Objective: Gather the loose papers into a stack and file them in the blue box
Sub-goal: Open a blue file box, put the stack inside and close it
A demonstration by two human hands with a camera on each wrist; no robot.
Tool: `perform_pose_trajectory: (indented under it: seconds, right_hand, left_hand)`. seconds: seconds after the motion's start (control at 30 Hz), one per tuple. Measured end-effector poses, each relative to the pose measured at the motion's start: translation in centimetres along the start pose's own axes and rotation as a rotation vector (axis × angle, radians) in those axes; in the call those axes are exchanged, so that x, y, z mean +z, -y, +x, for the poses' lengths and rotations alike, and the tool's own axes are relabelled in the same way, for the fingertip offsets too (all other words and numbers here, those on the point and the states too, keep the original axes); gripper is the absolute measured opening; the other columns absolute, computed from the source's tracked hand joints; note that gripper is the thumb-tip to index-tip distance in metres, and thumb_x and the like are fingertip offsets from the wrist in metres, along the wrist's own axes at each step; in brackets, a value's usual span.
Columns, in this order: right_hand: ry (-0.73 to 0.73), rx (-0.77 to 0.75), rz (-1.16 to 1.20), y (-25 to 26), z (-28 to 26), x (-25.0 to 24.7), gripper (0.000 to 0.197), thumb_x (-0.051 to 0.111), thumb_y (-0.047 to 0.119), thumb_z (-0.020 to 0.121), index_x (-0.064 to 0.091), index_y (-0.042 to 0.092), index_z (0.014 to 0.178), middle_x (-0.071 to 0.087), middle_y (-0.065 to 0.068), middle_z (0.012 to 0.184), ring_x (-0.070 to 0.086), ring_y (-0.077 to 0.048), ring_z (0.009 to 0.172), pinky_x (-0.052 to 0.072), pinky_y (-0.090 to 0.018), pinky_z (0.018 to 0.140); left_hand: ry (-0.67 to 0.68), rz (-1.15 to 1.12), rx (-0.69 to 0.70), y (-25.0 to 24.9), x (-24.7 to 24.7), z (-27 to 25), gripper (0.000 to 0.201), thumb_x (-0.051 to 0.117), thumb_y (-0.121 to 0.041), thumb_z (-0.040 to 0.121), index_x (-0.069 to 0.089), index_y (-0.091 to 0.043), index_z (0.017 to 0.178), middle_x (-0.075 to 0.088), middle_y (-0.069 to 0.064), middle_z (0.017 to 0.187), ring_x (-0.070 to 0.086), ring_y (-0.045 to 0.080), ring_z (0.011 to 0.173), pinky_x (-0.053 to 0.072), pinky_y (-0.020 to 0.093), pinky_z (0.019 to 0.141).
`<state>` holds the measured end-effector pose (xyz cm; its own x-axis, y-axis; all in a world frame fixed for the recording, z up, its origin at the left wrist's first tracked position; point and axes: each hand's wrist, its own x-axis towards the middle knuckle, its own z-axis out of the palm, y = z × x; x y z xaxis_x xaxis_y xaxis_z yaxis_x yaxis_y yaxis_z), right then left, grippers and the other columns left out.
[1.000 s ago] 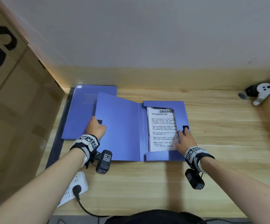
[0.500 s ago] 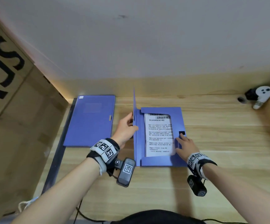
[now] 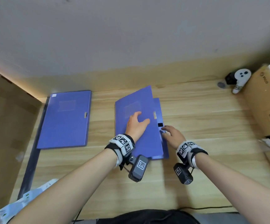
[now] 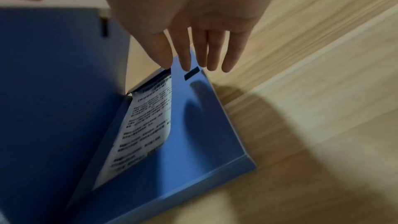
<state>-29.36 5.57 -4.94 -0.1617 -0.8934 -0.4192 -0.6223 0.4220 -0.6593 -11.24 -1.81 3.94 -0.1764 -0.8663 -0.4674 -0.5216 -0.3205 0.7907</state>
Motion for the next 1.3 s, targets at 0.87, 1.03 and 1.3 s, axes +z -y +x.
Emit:
perform_pose_trajectory:
  seconds: [0.87,1.03,1.3]
  right_hand:
    - [-0.225,0.309,0.065,-0.4,5.5,0.5,0.021,0.068,0.029,0.085,0.078,0.013,0.092,0.074,-0.011,0.098,0.066,-0.032,0.093,0.049,-0.029,0.079]
    - [-0.219,0.372,0.121,0.5,5.2,0.1,0.02,0.069,0.028,0.084,0.078,0.017,0.098,0.076,-0.004,0.1,0.068,-0.027,0.093,0.046,-0.024,0.079]
    - [-0.26,0.269,0.252,3.7,4.3,3.1,0.02,0.07,0.021,0.083,0.077,0.008,0.097,0.074,-0.003,0.11,0.067,-0.021,0.107,0.047,-0.026,0.093]
  left_hand:
    - [0.0,-0.034,-0.309,14.5,-3.6,6.5,0.066,0.063,-0.029,0.054,0.062,-0.025,0.12,0.066,0.006,0.117,0.071,0.025,0.092,0.062,0.042,0.077]
    - [-0.015,-0.118,-0.309,10.8,-4.5,4.6,0.043,0.059,-0.014,0.065,0.067,-0.019,0.106,0.071,0.013,0.106,0.072,0.033,0.084,0.06,0.045,0.075]
    - [-0.086,-0.213,-0.257,13.0,-9.0,6.5,0.072,0.06,-0.037,0.054,0.06,-0.034,0.126,0.059,0.004,0.126,0.071,0.022,0.093,0.061,0.046,0.08]
